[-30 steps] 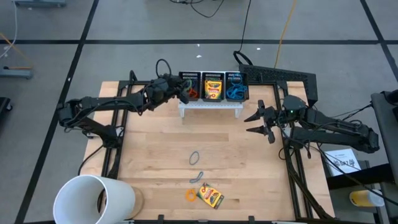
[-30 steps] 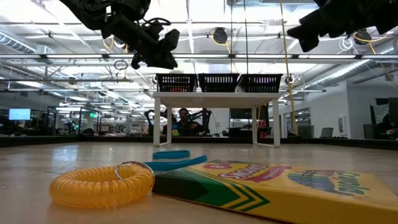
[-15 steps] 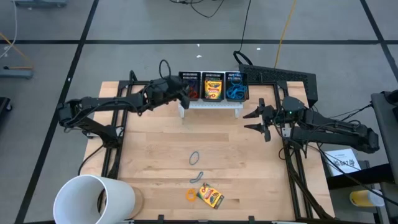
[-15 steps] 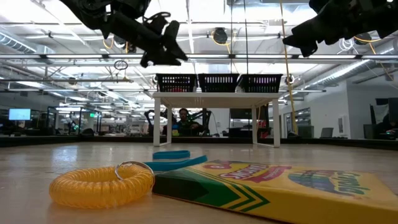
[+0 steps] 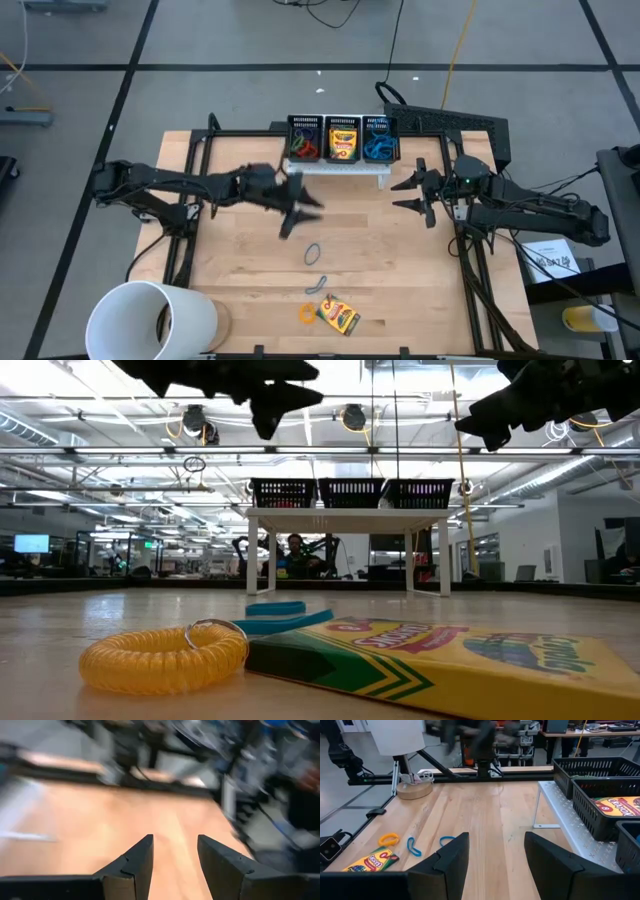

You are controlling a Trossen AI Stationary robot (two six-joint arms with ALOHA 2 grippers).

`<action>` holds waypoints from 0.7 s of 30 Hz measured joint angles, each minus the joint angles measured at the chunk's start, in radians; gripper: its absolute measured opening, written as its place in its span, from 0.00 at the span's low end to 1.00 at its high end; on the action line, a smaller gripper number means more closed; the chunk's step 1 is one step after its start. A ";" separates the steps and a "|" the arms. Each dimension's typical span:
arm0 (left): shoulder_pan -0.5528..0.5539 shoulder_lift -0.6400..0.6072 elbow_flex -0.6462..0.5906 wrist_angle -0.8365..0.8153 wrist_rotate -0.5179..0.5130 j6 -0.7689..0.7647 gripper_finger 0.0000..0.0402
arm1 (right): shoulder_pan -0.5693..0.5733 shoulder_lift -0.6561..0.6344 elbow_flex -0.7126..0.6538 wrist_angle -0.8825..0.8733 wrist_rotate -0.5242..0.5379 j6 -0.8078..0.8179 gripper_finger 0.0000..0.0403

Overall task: Pick & Place Office Desk Supplies
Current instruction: Put the blue rubber band into the right black bin on the shelf

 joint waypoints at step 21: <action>-0.325 0.359 -0.001 -0.154 -0.248 -0.091 0.40 | 0.000 0.000 0.000 0.001 0.000 0.027 0.45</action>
